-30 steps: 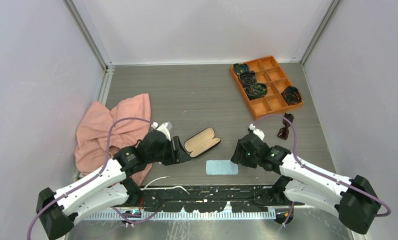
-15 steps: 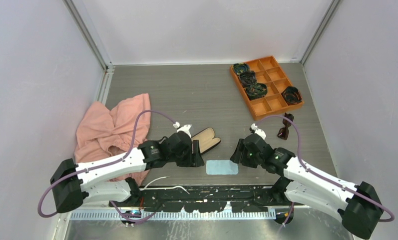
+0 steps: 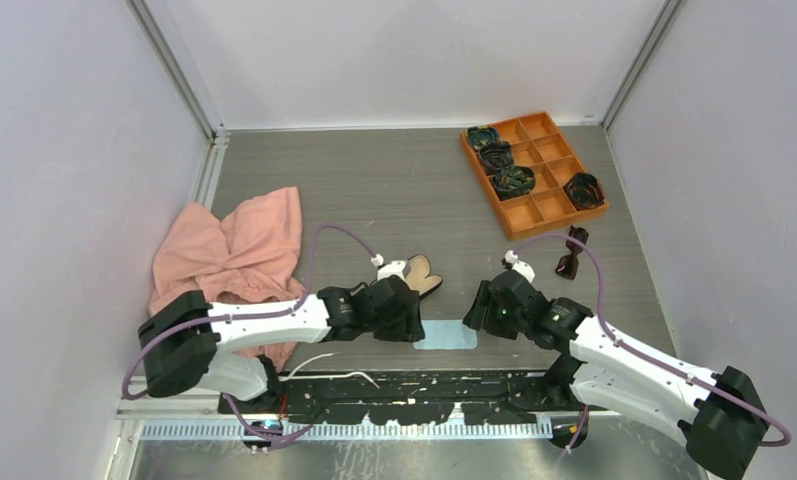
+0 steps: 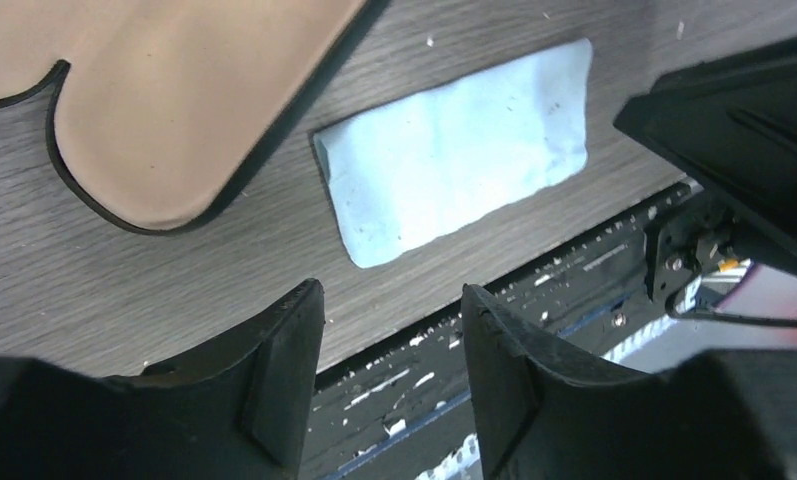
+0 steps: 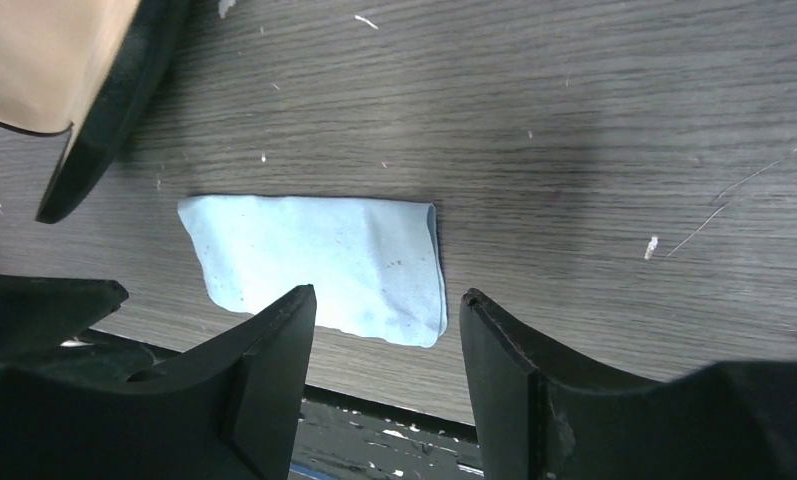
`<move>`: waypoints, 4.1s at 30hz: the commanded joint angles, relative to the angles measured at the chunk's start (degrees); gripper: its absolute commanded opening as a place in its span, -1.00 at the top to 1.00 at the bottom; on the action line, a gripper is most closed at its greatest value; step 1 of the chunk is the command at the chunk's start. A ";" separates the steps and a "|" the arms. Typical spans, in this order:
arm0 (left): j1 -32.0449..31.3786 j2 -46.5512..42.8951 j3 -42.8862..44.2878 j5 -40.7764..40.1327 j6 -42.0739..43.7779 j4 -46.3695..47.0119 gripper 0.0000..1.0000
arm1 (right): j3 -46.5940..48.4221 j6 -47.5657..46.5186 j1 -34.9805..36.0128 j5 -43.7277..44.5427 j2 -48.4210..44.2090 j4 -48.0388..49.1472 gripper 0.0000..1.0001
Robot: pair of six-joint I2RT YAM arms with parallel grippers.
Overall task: Organize the sunglasses
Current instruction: Pick up the glasses cleaning cloth from the center of the board.
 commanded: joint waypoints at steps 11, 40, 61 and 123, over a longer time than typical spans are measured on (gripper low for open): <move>-4.00 10.12 0.34 -5.96 -7.20 9.66 -0.04 | -1.09 0.13 -0.16 0.21 -0.57 1.54 -0.23; -4.00 10.35 0.39 -10.11 -10.30 5.50 0.04 | -2.26 -1.65 -0.17 -0.87 3.60 5.75 -0.24; -4.03 12.82 1.51 -7.93 -9.91 7.99 0.48 | -3.37 -1.06 -0.11 -2.63 7.61 8.54 0.07; -4.00 13.82 1.27 -5.87 -10.21 10.72 0.99 | -1.45 -1.59 0.40 -1.71 11.75 7.22 0.03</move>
